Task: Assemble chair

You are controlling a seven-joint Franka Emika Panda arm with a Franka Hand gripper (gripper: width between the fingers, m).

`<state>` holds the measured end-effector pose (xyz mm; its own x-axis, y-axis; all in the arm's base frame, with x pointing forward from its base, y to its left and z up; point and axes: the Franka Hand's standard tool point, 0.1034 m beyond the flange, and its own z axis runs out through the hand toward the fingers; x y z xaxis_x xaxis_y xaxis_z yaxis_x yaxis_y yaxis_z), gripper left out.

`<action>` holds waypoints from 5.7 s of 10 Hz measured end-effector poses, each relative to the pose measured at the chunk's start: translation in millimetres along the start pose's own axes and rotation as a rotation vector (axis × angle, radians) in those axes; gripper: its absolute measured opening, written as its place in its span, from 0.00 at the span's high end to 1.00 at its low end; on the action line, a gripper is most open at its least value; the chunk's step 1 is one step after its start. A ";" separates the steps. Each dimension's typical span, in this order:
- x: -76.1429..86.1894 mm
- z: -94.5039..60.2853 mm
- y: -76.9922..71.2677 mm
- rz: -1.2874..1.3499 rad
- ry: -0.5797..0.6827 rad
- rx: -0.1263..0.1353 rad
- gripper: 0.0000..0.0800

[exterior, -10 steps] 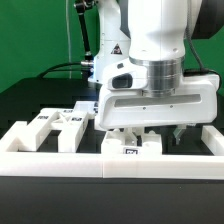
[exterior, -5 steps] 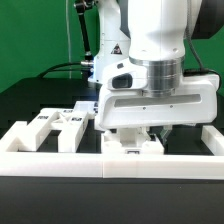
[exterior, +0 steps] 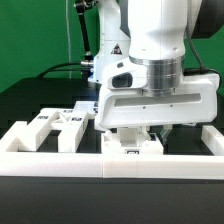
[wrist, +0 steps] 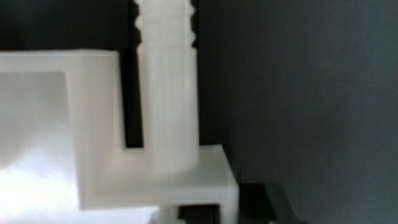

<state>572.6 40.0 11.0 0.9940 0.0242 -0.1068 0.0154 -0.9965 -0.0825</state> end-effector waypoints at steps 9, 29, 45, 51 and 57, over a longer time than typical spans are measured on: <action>4.2 2.3 -61.0 -0.055 0.007 -0.003 0.95; 37.5 -54.7 -49.4 0.031 0.072 -0.013 0.19; -73.6 -25.8 15.9 -0.107 0.061 -0.038 0.19; -81.1 -15.4 17.6 -0.066 -0.103 -0.013 0.19; -94.0 -9.9 15.7 -0.025 -0.316 0.000 0.19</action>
Offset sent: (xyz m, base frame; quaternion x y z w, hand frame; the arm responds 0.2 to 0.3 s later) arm -0.0020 0.0306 -0.0040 0.0029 0.0011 0.0120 0.9999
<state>480.5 21.3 29.6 0.9104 0.0728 -0.4074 0.0396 -0.9952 -0.0892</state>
